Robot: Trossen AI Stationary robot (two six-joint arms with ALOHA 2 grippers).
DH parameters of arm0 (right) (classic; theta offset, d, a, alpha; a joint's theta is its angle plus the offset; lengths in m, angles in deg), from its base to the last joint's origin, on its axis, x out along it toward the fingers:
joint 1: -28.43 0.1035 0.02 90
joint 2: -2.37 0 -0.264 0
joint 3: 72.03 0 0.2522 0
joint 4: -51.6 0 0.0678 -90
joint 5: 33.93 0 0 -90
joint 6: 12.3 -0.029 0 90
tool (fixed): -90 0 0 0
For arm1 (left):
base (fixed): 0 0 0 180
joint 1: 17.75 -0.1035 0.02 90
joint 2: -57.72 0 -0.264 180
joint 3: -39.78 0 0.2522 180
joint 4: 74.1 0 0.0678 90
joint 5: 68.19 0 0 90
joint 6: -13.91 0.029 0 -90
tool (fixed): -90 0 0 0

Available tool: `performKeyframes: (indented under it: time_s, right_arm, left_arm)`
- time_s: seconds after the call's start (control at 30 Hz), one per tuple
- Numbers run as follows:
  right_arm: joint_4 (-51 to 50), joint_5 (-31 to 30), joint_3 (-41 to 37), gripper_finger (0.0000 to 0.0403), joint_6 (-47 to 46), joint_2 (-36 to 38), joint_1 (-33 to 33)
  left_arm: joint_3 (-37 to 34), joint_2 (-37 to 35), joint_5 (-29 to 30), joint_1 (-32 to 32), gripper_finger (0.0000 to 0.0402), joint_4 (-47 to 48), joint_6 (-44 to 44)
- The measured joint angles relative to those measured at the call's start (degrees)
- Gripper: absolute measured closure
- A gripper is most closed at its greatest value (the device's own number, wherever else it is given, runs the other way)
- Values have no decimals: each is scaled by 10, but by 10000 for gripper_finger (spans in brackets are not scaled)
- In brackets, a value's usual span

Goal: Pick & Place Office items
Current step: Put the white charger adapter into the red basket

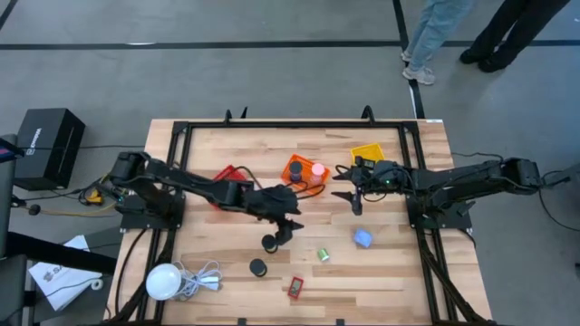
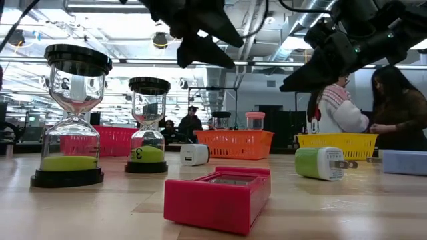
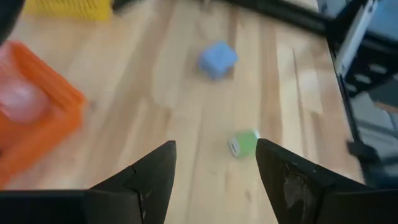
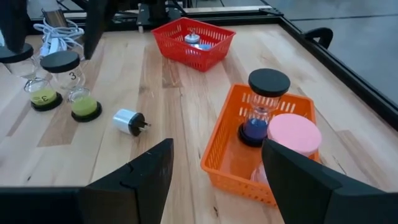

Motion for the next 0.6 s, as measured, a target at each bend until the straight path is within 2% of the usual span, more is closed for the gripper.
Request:
performKeyframes:
  time_s: [0.1,0.27,0.6]
  right_arm:
    - [-2,0,0,168,0,0,0]
    - [-2,0,0,168,0,0,0]
    - [-2,0,0,168,0,0,0]
  left_arm:
    - [48,21,-40,-11,183,82,-29]
    - [111,57,-44,-25,183,206,-44]
    - [113,133,-23,-54,183,224,-139]
